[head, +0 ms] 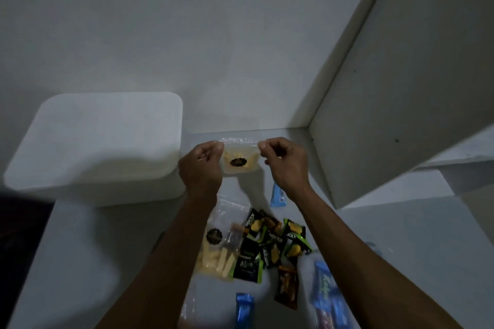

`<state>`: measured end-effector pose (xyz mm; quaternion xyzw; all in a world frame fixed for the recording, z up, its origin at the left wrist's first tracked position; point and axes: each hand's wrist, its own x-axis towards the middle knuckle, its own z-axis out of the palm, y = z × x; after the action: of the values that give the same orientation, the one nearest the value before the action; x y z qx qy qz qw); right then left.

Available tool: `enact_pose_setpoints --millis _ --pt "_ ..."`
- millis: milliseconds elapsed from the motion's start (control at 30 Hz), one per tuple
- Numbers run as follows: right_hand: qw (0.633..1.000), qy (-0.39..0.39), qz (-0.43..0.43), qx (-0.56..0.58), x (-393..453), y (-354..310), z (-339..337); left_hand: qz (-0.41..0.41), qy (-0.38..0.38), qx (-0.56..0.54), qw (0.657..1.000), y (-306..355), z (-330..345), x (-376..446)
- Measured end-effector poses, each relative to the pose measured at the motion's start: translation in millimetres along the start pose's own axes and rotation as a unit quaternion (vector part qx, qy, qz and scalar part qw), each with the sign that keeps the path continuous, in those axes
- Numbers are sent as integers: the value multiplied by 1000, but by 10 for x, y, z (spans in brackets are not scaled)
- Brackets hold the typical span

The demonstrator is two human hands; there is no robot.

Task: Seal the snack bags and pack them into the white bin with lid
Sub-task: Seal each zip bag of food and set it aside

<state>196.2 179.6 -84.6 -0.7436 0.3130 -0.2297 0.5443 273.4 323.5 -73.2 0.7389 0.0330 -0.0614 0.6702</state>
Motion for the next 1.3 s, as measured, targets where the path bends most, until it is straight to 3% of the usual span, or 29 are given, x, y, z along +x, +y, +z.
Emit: enact_pose_setpoints --millis 233,633,1300 --pt "999 10 30 10 861 292 478 -65 59 -72 994 -254 457 803" --pt "997 43 66 16 1438 483 917 -87 114 -22 989 -440 791 1504" --pt "990 68 126 13 1252 426 835 -101 82 34 991 -408 701 1329"
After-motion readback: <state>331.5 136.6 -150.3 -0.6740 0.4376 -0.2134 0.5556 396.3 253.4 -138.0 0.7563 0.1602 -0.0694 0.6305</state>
